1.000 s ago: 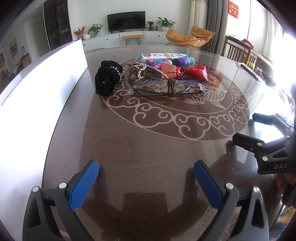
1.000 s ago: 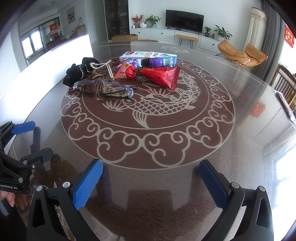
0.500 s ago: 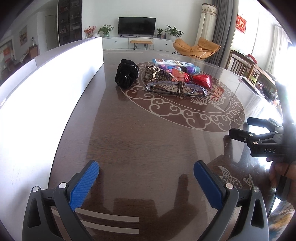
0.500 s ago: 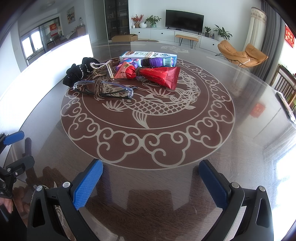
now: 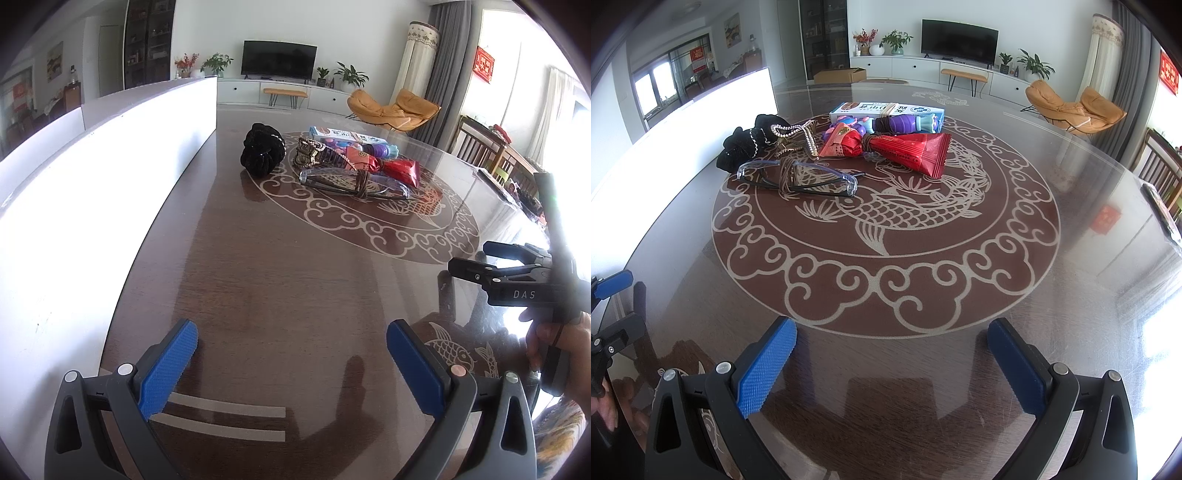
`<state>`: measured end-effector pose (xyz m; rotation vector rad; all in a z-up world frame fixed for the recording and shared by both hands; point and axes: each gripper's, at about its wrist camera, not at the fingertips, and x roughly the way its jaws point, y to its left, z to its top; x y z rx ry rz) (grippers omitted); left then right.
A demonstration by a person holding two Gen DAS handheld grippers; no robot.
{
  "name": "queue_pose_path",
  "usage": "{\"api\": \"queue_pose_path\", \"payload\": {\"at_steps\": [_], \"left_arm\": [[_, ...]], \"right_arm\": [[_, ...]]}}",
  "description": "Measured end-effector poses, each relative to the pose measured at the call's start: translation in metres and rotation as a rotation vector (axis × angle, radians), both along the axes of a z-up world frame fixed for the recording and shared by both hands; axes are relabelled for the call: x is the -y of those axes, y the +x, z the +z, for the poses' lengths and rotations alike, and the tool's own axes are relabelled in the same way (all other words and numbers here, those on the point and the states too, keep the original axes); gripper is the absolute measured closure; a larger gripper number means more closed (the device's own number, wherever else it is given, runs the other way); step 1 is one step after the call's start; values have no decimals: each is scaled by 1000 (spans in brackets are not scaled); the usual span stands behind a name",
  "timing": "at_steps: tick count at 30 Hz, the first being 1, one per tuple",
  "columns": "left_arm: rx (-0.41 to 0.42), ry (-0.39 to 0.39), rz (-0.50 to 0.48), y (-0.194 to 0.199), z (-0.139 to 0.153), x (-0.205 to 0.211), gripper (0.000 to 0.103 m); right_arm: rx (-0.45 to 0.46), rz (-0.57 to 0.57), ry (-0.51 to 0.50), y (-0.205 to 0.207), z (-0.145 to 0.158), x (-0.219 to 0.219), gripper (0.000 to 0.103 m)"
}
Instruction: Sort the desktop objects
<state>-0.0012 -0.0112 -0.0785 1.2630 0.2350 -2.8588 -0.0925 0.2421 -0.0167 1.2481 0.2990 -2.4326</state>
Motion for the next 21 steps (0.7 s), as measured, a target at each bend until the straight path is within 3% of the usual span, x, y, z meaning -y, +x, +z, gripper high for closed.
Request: {"api": "queue_pose_path", "payload": {"at_steps": [6, 10, 14, 17, 21], "left_arm": [[-29, 5, 16, 16, 6, 13, 0], [-51, 46, 23, 18, 8, 15, 0], [-43, 71, 12, 20, 4, 12, 0], [-42, 68, 6, 24, 4, 10, 0], [-51, 46, -13, 25, 6, 5, 0]], "right_arm": [[28, -7, 16, -9, 8, 2, 0], [-42, -32, -75, -39, 46, 5, 0], [5, -30, -164, -92, 64, 30, 0], [100, 129, -195, -117, 59, 69, 1], [137, 320, -29, -111, 34, 118, 8]]}}
